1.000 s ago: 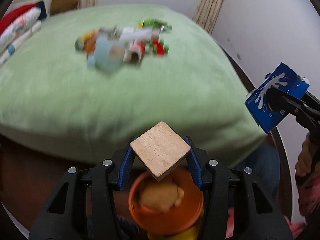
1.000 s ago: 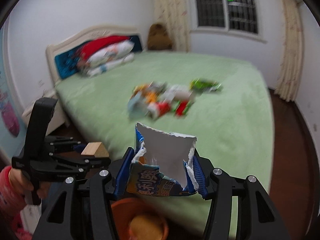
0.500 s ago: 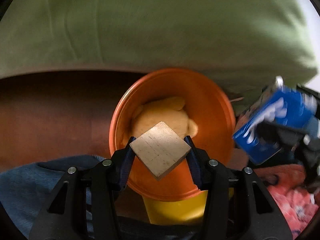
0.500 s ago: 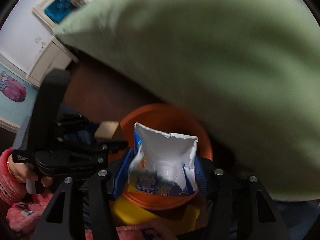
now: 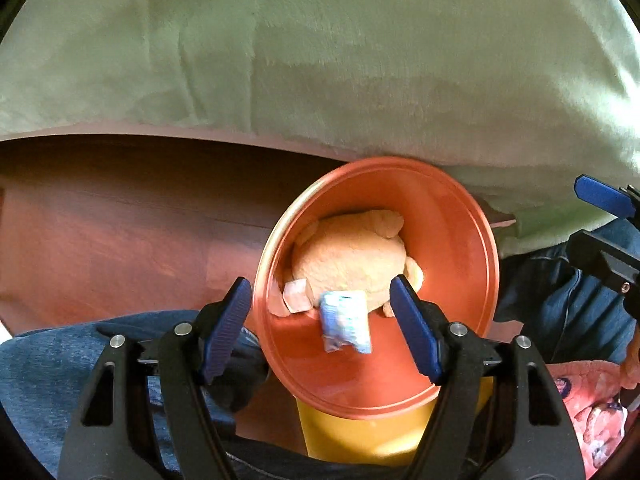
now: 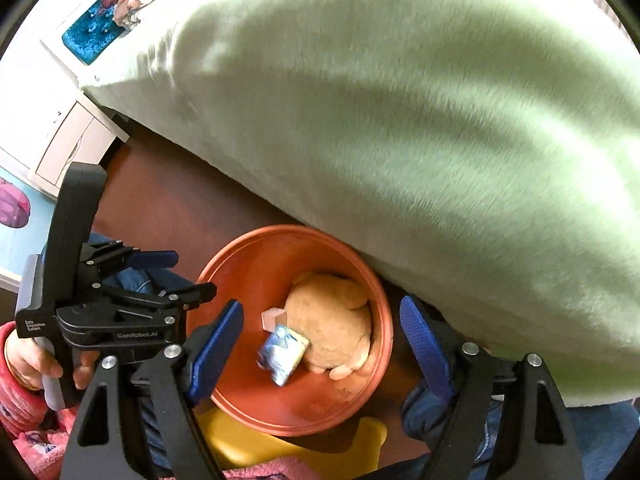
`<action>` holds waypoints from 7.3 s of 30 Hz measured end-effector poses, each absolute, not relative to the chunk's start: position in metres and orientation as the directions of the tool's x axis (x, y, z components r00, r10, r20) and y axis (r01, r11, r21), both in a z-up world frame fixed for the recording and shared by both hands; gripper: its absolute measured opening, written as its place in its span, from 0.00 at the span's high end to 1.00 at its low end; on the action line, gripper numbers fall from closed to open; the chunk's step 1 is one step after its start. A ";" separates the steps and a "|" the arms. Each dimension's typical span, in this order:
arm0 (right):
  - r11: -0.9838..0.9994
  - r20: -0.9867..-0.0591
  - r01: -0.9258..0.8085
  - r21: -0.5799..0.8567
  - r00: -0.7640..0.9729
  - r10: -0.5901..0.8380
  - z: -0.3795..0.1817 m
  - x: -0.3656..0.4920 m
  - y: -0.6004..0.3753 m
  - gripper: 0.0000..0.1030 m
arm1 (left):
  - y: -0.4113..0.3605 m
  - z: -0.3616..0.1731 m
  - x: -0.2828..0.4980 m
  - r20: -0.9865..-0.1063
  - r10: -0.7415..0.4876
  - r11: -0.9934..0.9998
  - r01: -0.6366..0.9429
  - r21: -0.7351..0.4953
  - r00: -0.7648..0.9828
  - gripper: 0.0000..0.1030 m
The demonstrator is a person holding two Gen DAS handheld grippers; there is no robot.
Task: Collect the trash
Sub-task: 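Lower both tools over the orange bin and open both grippers, then grasp the pale blue plastic cup with the left gripper, then grasp the red-white carton with the right gripper while the left gripper holds the cup, then move both tools over the orange bin and release cup and carton, then grasp the orange sock with the left gripper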
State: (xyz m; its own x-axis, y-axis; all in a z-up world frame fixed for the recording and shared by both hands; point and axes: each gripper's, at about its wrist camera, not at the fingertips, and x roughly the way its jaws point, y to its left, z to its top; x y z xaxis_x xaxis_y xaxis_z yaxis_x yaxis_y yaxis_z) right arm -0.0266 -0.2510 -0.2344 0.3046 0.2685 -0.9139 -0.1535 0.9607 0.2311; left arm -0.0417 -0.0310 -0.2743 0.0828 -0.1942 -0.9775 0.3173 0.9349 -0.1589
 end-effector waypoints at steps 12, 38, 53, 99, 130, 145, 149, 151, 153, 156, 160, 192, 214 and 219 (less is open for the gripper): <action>0.969 -0.858 -0.164 0.186 0.454 0.241 -0.185 -0.022 -0.254 0.21 | -0.014 -0.226 -0.034 -0.951 -0.206 0.946 0.294 -0.134 0.230 0.32; 0.969 -0.723 -0.142 0.202 0.646 0.245 -0.121 -0.030 -0.266 0.15 | -0.048 -0.088 0.142 -0.785 -0.220 0.973 0.190 -0.132 0.579 0.15; 0.969 -0.708 -0.142 0.202 0.662 0.244 -0.113 -0.034 -0.269 0.15 | -0.046 -0.088 0.146 -0.781 -0.177 0.980 0.180 -0.084 0.599 0.91; 0.900 -0.789 0.118 0.419 0.537 0.297 -0.112 0.214 -0.231 0.77 | 0.054 -0.054 0.008 -0.643 -0.265 0.964 0.183 -0.193 0.719 0.91; 0.914 -0.764 -0.262 0.310 0.503 0.404 -0.108 -0.047 -0.250 0.77 | -0.017 -0.121 -0.067 -0.810 -0.373 0.877 0.457 -0.150 0.451 0.91; 0.919 -0.920 -0.148 0.366 0.093 0.382 -0.264 -0.048 -0.227 0.76 | -0.041 -0.276 -0.075 -0.975 -0.215 0.897 0.406 -0.173 0.060 0.91; 0.936 -0.939 -0.125 0.329 0.065 0.338 -0.284 -0.047 -0.227 0.39 | -0.043 -0.295 -0.073 -0.982 -0.189 0.912 0.373 -0.171 0.013 0.81; 0.944 -0.944 -0.125 0.306 0.089 0.318 -0.281 -0.044 -0.228 0.32 | -0.043 -0.294 -0.072 -0.986 -0.164 0.920 0.366 -0.142 0.030 0.49; 0.944 -0.940 -0.105 0.314 0.105 0.324 -0.277 -0.043 -0.231 0.31 | -0.041 -0.287 -0.073 -0.985 -0.152 0.925 0.363 -0.112 0.082 0.36; 0.947 -0.936 -0.078 0.313 0.142 0.321 -0.268 -0.040 -0.238 0.27 | -0.037 -0.279 -0.070 -0.984 -0.137 0.929 0.358 -0.088 0.116 0.36; 0.947 -0.931 -0.061 0.317 0.173 0.322 -0.259 -0.038 -0.248 0.26 | -0.031 -0.270 -0.066 -0.981 -0.127 0.937 0.342 -0.070 0.147 0.35; 0.939 -0.877 -0.112 0.324 0.337 0.343 -0.200 -0.028 -0.257 0.17 | -0.005 -0.176 -0.002 -0.916 -0.217 0.958 0.254 -0.134 0.337 0.35; 0.948 -0.826 -0.134 0.290 0.465 0.318 -0.158 -0.024 -0.269 0.17 | -0.039 -0.097 0.231 -0.832 -0.176 0.984 0.110 -0.139 0.526 0.23; 0.950 -0.828 -0.117 0.291 0.467 0.311 -0.160 -0.022 -0.276 0.17 | -0.039 -0.111 0.245 -0.844 -0.157 0.988 0.085 -0.132 0.512 0.46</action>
State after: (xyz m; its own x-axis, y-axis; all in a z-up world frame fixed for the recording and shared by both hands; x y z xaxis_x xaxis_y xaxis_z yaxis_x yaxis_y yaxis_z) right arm -0.0225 -0.2755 -0.1599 0.4667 0.3110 -0.8280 -0.1168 0.9496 0.2908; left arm 0.2450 -0.0391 -0.1106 0.5122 -0.1567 -0.8444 0.0853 0.9876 -0.1315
